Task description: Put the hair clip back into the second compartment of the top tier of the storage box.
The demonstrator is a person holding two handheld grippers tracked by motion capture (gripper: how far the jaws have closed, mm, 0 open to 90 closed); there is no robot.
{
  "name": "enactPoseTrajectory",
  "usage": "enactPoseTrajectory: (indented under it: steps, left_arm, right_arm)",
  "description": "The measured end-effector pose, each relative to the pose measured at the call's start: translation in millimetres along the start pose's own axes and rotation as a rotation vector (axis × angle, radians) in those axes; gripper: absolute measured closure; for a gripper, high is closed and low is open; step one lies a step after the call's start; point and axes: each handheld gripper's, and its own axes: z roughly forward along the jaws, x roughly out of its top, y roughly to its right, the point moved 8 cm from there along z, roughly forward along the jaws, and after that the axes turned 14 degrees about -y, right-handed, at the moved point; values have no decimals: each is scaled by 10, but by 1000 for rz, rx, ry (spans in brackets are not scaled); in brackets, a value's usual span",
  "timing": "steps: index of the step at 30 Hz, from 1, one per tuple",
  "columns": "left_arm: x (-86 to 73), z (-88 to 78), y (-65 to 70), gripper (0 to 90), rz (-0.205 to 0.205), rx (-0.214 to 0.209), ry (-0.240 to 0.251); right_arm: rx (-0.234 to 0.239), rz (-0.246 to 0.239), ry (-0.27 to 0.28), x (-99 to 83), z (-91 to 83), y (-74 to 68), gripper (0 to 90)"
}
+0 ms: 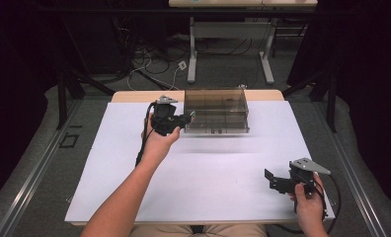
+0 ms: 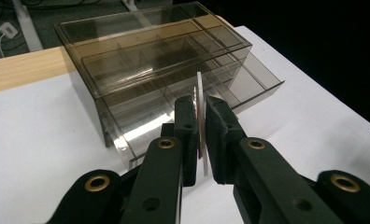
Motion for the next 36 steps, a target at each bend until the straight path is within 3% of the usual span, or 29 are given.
enactPoseTrajectory:
  steps: [16, 21, 36]
  left_arm:
    - [146, 220, 127, 837, 27, -5, -4]
    - [188, 284, 174, 837, 31, -12, -4]
    - [280, 446, 233, 837, 47, 1, -2]
  right_arm:
    - [3, 15, -14, -30, -37, 29, 2]
    - [5, 28, 4, -23, -40, 36, 3]
    - [15, 13, -3, -20, -32, 33, 3]
